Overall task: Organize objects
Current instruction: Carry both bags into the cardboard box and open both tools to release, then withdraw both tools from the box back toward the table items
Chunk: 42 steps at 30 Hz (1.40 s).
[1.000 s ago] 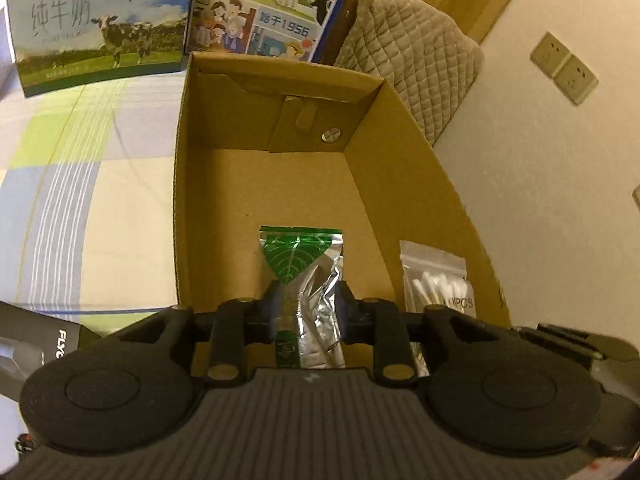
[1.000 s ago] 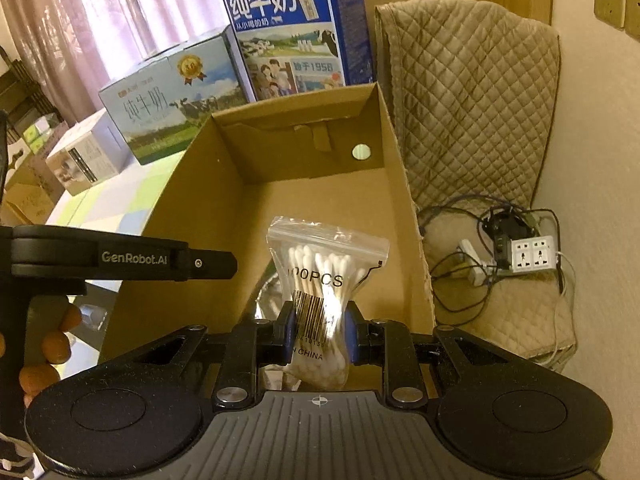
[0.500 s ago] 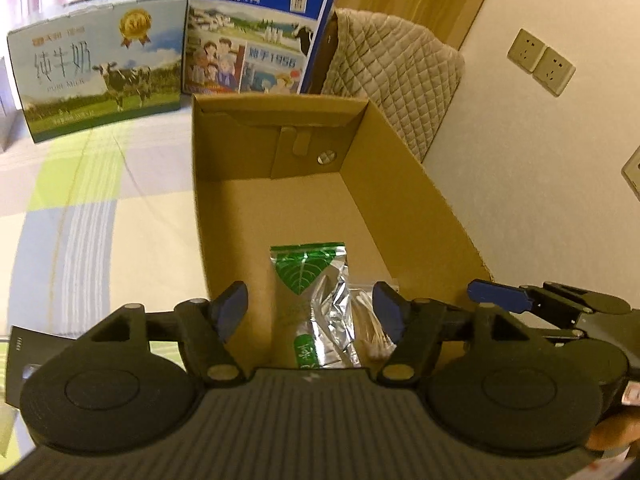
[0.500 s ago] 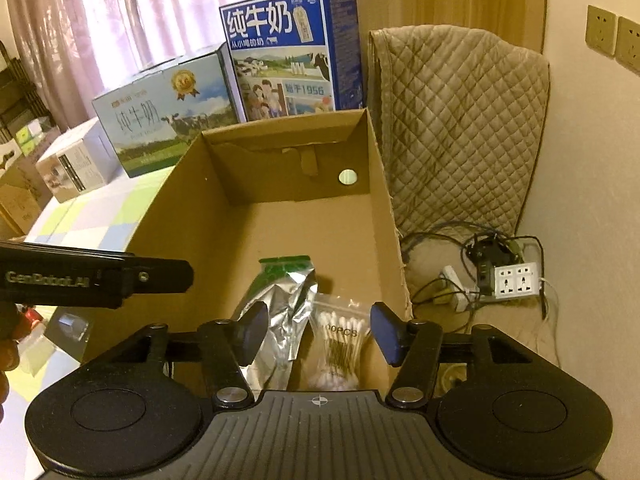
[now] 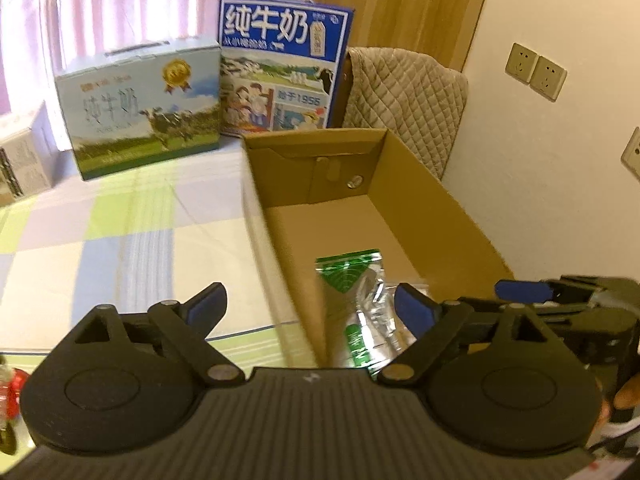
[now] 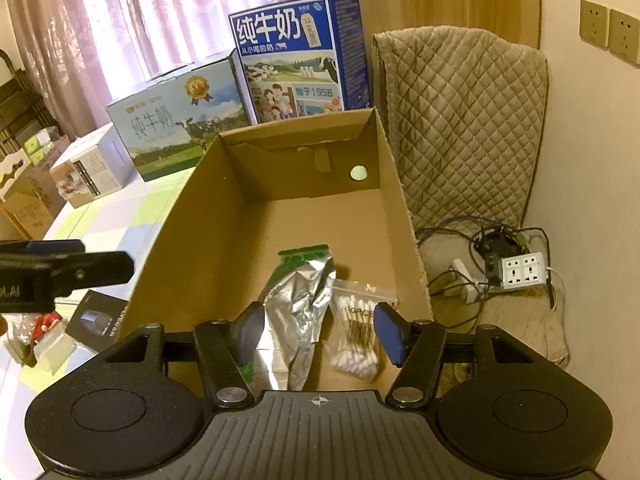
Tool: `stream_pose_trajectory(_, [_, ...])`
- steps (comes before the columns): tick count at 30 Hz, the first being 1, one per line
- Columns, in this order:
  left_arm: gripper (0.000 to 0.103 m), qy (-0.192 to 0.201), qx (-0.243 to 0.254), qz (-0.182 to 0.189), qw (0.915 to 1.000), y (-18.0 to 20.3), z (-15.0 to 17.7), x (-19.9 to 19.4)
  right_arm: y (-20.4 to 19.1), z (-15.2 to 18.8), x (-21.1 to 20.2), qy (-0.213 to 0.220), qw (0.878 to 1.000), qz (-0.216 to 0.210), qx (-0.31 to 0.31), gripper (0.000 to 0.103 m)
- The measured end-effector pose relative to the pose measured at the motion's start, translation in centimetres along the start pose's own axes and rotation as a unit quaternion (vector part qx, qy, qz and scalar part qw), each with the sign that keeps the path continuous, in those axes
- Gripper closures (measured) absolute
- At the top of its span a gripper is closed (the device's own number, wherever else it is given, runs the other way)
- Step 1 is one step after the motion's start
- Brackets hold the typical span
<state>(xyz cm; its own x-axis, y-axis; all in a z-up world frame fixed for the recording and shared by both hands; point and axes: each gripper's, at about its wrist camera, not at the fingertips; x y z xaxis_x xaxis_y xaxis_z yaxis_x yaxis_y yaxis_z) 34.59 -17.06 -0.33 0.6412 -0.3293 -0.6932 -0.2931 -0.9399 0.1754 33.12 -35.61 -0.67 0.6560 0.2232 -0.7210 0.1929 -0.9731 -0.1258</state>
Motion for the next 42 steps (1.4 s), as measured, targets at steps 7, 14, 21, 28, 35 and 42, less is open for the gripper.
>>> stream_pose_trajectory(7, [0.005,0.029,0.02,-0.007,0.9994,-1.7,1.2,-2.9,-2.0,0.2,-1.5,0.015,1.0,0.001,-0.003,0.045])
stream_pose_trajectory(14, [0.001,0.049,0.031,0.005,0.9983,-4.3,2.0,-5.3,-4.6,0.7,-2.7,0.026,0.999,0.021,-0.002,0.045])
stream_pose_trajectory(21, [0.001,0.057,0.033,0.009,0.9978,-8.4,2.7,-7.6,-8.3,0.9,-3.5,0.033,0.999,0.027,-0.001,0.045])
stream_pose_trajectory(28, [0.001,0.058,0.023,0.001,0.998,-13.4,2.8,-9.3,-12.3,0.6,-3.6,0.041,0.999,0.026,-0.001,0.044])
stream_pose_trajectory(35, [0.001,0.051,0.023,-0.021,0.9982,-17.5,3.3,-10.5,-15.9,0.5,-3.1,0.043,0.999,0.016,-0.004,0.044])
stream_pose_trajectory(42, [0.001,0.034,0.01,-0.042,0.9985,-21.5,4.4,-11.3,-19.4,1.4,-2.1,0.042,0.999,-0.007,-0.006,0.044])
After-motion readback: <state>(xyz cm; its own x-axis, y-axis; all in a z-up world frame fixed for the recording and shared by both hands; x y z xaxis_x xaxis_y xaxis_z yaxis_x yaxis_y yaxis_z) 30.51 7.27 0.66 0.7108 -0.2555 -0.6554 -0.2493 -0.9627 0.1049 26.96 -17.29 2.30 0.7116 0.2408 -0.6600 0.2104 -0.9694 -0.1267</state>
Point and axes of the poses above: each gripper's, at about its wrist camera, not at the fingertips, and x roughly the way its jaws point, y to its right, z to its underside, and after that the axes turned 4 degrees about -x, right-handed
